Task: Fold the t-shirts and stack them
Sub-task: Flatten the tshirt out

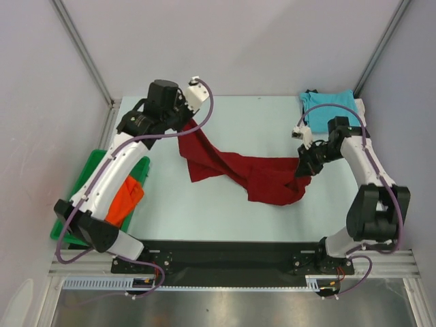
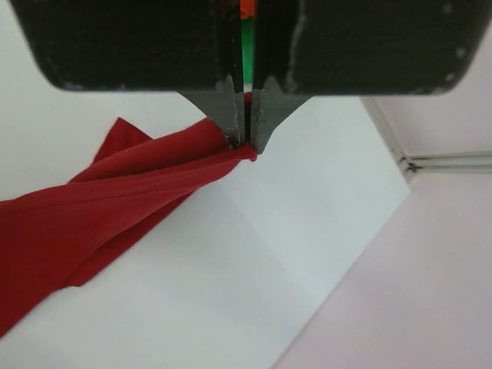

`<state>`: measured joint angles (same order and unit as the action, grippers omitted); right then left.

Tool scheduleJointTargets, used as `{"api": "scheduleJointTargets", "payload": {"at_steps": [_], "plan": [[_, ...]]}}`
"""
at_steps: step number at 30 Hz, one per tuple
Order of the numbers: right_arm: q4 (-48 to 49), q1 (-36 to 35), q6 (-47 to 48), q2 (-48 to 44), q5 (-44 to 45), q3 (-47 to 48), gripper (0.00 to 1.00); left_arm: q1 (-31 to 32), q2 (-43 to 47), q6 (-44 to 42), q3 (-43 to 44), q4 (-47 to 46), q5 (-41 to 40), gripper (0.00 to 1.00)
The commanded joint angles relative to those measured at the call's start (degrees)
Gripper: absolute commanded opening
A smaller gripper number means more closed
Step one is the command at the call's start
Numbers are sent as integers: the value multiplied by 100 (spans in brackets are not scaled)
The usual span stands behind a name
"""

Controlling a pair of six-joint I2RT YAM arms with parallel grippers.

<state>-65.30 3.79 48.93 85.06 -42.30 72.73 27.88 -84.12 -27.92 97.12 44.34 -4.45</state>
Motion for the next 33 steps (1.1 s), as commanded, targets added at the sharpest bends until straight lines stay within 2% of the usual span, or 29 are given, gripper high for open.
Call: {"api": "scheduleJointTargets", "payload": {"at_steps": [1, 8, 11, 16, 23, 28, 33], "plan": [[623, -10, -67, 738, 56, -267, 0, 25, -184, 260, -141, 66, 401, 0], [791, 16, -85, 1733, 3, -119, 1, 25, -333, 349, -220, 110, 621, 0], [641, 25, 20, 1839, -67, -31, 12, 25, -298, 340, -299, 110, 577, 1], [501, 25, 126, 1997, -94, 66, 19, 25, -289, 323, -396, 119, 541, 0], [395, 148, 222, 1848, -147, 40, 24, 25, -360, 323, -325, 93, 568, 1], [149, 245, 328, 1901, -410, 180, 34, 25, -395, 340, -308, 93, 612, 0], [175, 254, 302, 1883, -489, 198, 36, 25, -369, 349, -378, 66, 612, 0]]}}
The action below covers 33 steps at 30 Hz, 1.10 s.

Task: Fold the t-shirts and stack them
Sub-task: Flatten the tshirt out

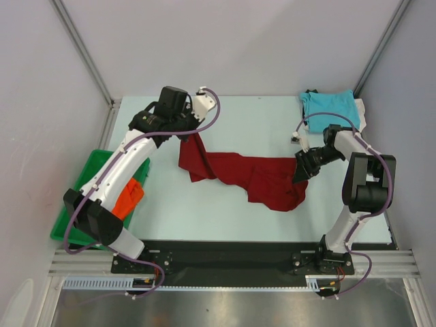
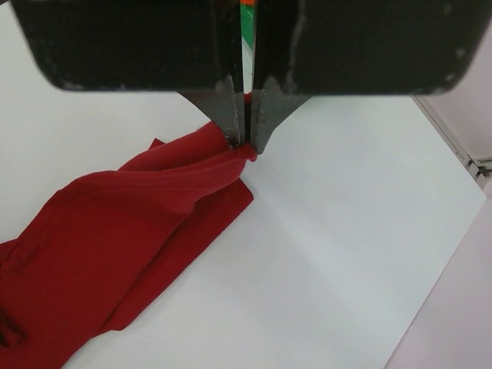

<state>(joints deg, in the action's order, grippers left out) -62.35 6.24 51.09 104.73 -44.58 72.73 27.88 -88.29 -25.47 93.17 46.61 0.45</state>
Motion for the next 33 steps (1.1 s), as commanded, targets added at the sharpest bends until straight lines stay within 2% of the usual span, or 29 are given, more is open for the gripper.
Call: {"api": "scheduleJointTargets", "payload": {"at_steps": [1, 12, 15, 19, 24, 29, 33], "plan": [[-137, 9, 103, -75, -288, 215, 36, 25, 49, 87, 9, -161, 113, 0], [-190, 17, 76, -14, -332, 338, 36, 25, 5, 104, 17, -179, 131, 0], [-120, 44, -2, 4, -297, 356, 30, 25, -39, 104, 70, -179, 148, 1], [-120, 44, -38, 57, -280, 417, 14, 25, -83, 122, 132, -161, 166, 0], [-207, 97, -12, -119, -192, 496, 1, 25, -101, 113, 184, -144, 175, 0], [-506, 184, -55, -523, -253, 961, 0, 25, 92, -54, 333, -178, -271, 0], [-498, 202, -432, -1119, -262, 1961, 0, 25, 452, -457, 570, -284, -668, 0]]}}
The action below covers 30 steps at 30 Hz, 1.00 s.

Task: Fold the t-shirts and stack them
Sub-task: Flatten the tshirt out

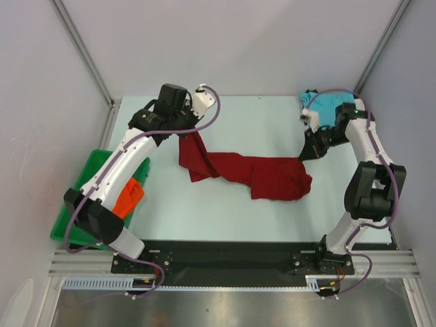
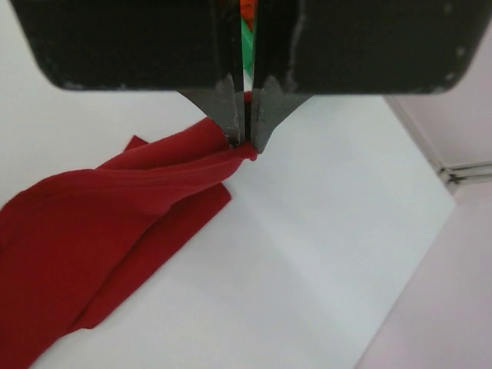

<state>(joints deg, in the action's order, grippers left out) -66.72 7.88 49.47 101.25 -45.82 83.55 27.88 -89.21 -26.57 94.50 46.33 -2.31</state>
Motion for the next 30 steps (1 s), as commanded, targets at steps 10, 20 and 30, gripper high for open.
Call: {"api": "scheduleJointTargets", "payload": {"at_steps": [10, 20, 30], "plan": [[1142, 302, -1817, -1748, 697, 2333, 0, 25, 1555, -1543, 447, -1483, -1061, 1], [2822, 732, -2749, -2417, 828, 2200, 0, -142, 1731, -2124, 1071, -2083, -1932, 0], [2155, 820, -3382, -3225, 1216, 3738, 0, -134, 3162, -2160, 210, -2216, -1457, 0]]}}
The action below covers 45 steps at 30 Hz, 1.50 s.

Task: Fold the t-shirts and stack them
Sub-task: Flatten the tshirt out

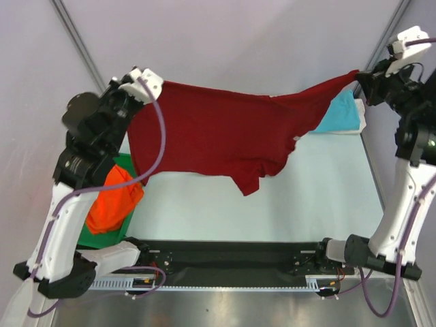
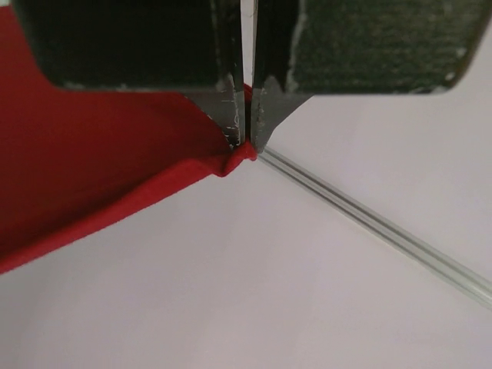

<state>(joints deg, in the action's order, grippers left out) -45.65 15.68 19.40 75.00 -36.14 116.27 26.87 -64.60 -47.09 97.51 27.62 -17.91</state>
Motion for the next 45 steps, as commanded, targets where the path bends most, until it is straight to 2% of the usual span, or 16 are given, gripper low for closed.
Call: {"api": "scheduleJointTargets", "payload": {"at_steps": [1, 8, 15, 18, 25, 28, 29, 33, 35, 39, 45], "plan": [[-75, 40, -401, -792, 309, 580, 0, -33, 790, -46, -110, -249, 112, 0], [-814, 40, -410, -1321, 660, 1581, 0, -24, 1467, 305, 117, 550, 666, 0], [-788, 40, -499, -1348, 1425, 2382, 0, -33, 1687, 341, 786, 1052, 1088, 1], [-516, 40, -481, -1261, 1654, 2401, 0, -42, 1679, 350, 805, 1140, 1185, 0], [652, 40, -463, -708, 1708, 2155, 0, -33, 1459, 332, 172, 896, 1027, 0], [1169, 40, -402, -487, 1619, 1620, 0, -24, 1293, 288, -223, 615, 860, 0], [1329, 40, -376, -460, 1593, 1131, 0, -42, 1248, 279, -346, 535, 816, 0], [2014, 40, -261, -258, 1294, -82, 0, -50, 941, 288, -1293, 131, 623, 0], [2130, 40, -191, -49, 1145, -393, 0, -68, 644, 262, -1672, -193, 613, 0], [2455, 31, -7, 443, 1153, -798, 0, -147, -16, 341, -1763, -694, 587, 0], [2561, 31, 20, 1376, 1276, -123, 0, -270, -948, 446, -1158, -1065, 403, 0]]}}
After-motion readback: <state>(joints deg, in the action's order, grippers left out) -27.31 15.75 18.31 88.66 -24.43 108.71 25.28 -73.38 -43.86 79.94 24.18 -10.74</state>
